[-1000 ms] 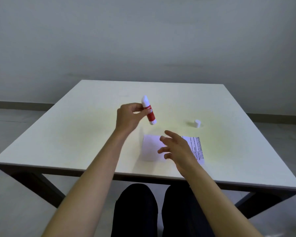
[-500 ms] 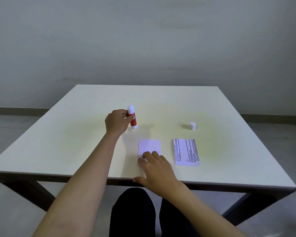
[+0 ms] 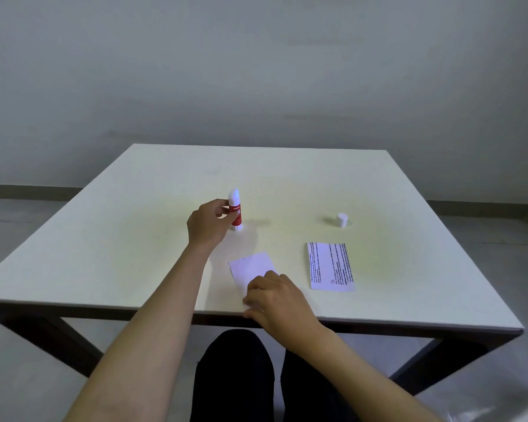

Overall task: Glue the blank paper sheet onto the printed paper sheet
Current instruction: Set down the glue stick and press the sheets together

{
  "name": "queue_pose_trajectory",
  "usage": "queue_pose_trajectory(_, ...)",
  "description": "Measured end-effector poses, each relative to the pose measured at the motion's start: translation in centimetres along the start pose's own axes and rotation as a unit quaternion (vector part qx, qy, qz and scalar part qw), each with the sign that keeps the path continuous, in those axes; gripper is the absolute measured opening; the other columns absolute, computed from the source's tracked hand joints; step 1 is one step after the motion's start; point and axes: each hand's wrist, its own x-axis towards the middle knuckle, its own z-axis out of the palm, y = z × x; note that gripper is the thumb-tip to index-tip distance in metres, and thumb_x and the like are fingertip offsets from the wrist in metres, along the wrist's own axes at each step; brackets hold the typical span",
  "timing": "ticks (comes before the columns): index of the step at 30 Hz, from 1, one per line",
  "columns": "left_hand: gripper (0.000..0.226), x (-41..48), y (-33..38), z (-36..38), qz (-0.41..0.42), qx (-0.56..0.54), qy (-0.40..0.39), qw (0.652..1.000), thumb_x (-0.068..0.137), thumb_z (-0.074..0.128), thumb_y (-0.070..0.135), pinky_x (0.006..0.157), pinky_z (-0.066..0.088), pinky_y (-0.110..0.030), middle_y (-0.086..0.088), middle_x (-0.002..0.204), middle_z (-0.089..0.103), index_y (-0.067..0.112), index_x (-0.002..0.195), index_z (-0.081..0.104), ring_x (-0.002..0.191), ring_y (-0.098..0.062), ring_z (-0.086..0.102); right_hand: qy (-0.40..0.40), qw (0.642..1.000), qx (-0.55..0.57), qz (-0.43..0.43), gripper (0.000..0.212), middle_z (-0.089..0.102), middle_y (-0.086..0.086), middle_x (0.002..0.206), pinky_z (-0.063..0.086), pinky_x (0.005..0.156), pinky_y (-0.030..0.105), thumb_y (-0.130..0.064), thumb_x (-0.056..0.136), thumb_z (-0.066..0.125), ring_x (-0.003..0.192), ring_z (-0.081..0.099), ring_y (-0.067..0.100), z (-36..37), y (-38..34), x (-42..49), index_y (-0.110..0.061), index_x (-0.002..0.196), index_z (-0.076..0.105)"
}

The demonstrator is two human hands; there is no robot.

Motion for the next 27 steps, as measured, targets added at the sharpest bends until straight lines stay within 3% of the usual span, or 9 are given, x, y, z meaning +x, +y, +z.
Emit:
queue_pose_trajectory(4,0.064,-0.3,-0.7,0.0,-0.018,-0.014,-0.032,0.999,0.076,0.071,0.041,0.101,0.041,-0.040,0.004,0.129,0.059,0.027,0.134,0.048,0.120,-0.020,0.053,0.021,0.999,0.024,0.004,0.019,0.065,0.012,0.092,0.043,0.073,0.039,-0.013,0.089,0.050,0.088,0.053,0.031,-0.1,-0.2,-0.4,-0.002,0.084,0.064)
queue_pose_trajectory(6,0.078,-0.8,-0.6,0.0,-0.008,-0.021,0.022,1.000,0.077,0.070,0.041,0.109,0.034,-0.041,-0.003,0.143,0.044,0.021,0.144,0.034,0.132,-0.022,0.041,0.060,0.997,0.043,0.024,0.017,0.063,0.011,0.094,0.045,0.069,0.040,-0.012,0.090,0.051,0.088,0.053,0.030,-0.8,0.0,-0.4,-0.001,0.085,0.062)
queue_pose_trajectory(8,0.065,-2.1,-0.3,-0.2,0.041,-0.053,0.122,0.990,0.083,0.065,0.035,0.105,0.036,-0.035,-0.006,0.138,0.047,0.015,0.139,0.040,0.128,-0.023,0.043,0.144,0.984,0.084,0.066,0.011,0.061,0.010,0.088,0.047,0.063,0.035,-0.010,0.087,0.056,0.081,0.054,0.024,-2.2,0.5,-0.2,-0.003,0.083,0.063)
queue_pose_trajectory(11,0.024,-4.8,1.0,-0.3,0.143,-0.106,0.222,0.959,0.085,0.059,0.025,0.078,0.041,-0.018,0.002,0.101,0.060,0.017,0.108,0.059,0.092,-0.013,0.056,0.279,0.924,0.206,0.164,0.013,0.061,-0.003,0.072,0.040,0.058,0.010,-0.005,0.084,0.060,0.064,0.052,0.006,-5.1,2.0,0.1,-0.013,0.075,0.061)
queue_pose_trajectory(13,0.008,-6.6,2.2,0.0,0.146,-0.140,0.148,0.968,0.085,0.058,0.028,0.061,0.040,-0.014,0.011,0.072,0.063,0.027,0.078,0.063,0.067,-0.004,0.058,0.326,0.865,0.302,0.233,0.020,0.062,-0.010,0.066,0.041,0.055,0.007,-0.006,0.086,0.058,0.056,0.055,0.002,-6.9,3.4,0.2,-0.020,0.072,0.060)
queue_pose_trajectory(15,0.023,-8.3,3.3,1.0,0.100,-0.159,0.008,0.982,0.084,0.061,0.034,0.056,0.042,-0.015,0.011,0.053,0.065,0.030,0.061,0.063,0.053,0.000,0.060,0.350,0.816,0.379,0.261,0.020,0.062,-0.004,0.063,0.049,0.053,0.015,-0.007,0.089,0.056,0.048,0.057,0.003,-8.0,4.7,0.1,-0.019,0.074,0.060)
queue_pose_trajectory(18,0.024,-10.0,4.8,2.7,0.004,-0.245,-0.123,0.962,0.082,0.065,0.035,0.062,0.049,-0.022,0.009,0.059,0.072,0.024,0.061,0.069,0.062,-0.006,0.070,0.368,0.765,0.457,0.266,0.017,0.061,0.005,0.065,0.054,0.051,0.022,-0.007,0.092,0.053,0.050,0.059,0.008,-8.6,5.5,-0.5,-0.011,0.079,0.063)
queue_pose_trajectory(22,0.026,-10.3,6.5,4.0,-0.079,-0.364,-0.151,0.916,0.083,0.067,0.022,0.065,0.050,-0.021,0.008,0.061,0.073,0.022,0.057,0.066,0.067,-0.009,0.073,0.383,0.723,0.495,0.291,0.016,0.061,0.007,0.066,0.055,0.052,0.022,-0.007,0.093,0.052,0.052,0.059,0.010,-8.1,6.2,-1.5,-0.006,0.081,0.063)
queue_pose_trajectory(27,0.018,-9.5,7.4,4.2,-0.050,-0.307,-0.158,0.937,0.083,0.068,0.019,0.063,0.045,-0.018,0.006,0.062,0.072,0.017,0.064,0.066,0.063,-0.006,0.070,0.334,0.716,0.513,0.336,0.010,0.063,0.007,0.072,0.052,0.053,0.023,-0.011,0.090,0.058,0.058,0.059,0.018,-8.3,8.4,-3.0,-0.009,0.085,0.066)
